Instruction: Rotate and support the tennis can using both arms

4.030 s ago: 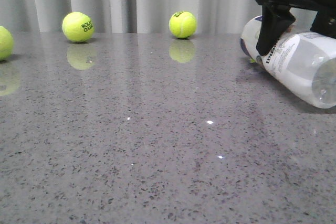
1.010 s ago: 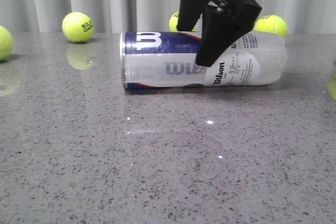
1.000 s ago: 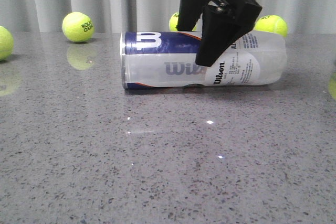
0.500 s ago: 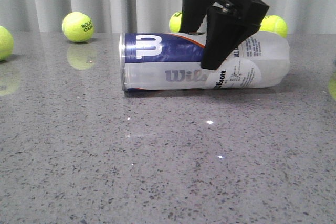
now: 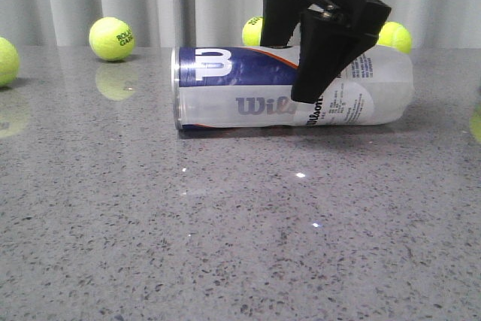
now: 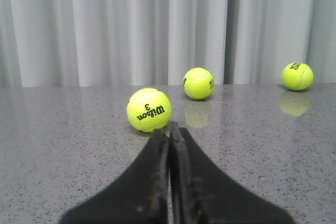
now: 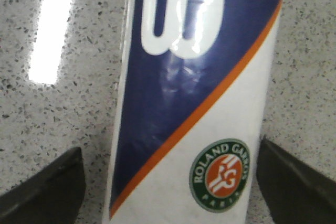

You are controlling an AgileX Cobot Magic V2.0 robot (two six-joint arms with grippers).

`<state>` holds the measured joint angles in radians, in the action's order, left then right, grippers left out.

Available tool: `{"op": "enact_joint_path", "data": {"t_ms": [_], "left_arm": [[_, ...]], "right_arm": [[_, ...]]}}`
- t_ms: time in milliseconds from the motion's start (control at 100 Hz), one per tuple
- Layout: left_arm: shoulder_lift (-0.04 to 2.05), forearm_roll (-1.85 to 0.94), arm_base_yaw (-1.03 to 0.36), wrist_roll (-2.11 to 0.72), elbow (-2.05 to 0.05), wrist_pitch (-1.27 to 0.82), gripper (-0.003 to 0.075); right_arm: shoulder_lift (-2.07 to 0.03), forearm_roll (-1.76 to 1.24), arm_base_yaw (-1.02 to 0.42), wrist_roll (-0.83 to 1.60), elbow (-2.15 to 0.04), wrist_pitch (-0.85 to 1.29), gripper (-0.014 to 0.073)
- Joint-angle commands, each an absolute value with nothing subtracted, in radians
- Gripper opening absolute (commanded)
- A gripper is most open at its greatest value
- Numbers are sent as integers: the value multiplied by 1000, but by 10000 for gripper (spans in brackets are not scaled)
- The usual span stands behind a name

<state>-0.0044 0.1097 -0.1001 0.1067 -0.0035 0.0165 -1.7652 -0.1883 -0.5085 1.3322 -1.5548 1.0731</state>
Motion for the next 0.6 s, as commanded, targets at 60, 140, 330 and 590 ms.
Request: {"op": "enact_joint_path", "data": {"t_ms": [60,140,330,590], "left_arm": [[-44,109,-105,116,44,93,-21],[-44,109,-105,116,44,93,-21],[-44,109,-105,116,44,93,-21],[-44,109,-105,116,44,93,-21]], "right_arm": [[-1698,-198,-508,1331,-1588,1059,650],[-1683,-198,-508,1331,-1588,1058,650],[-1629,-198,-506,1291,-1588,1052,648],[-1527,-198,-505,931,-1588,1038,647]]}}
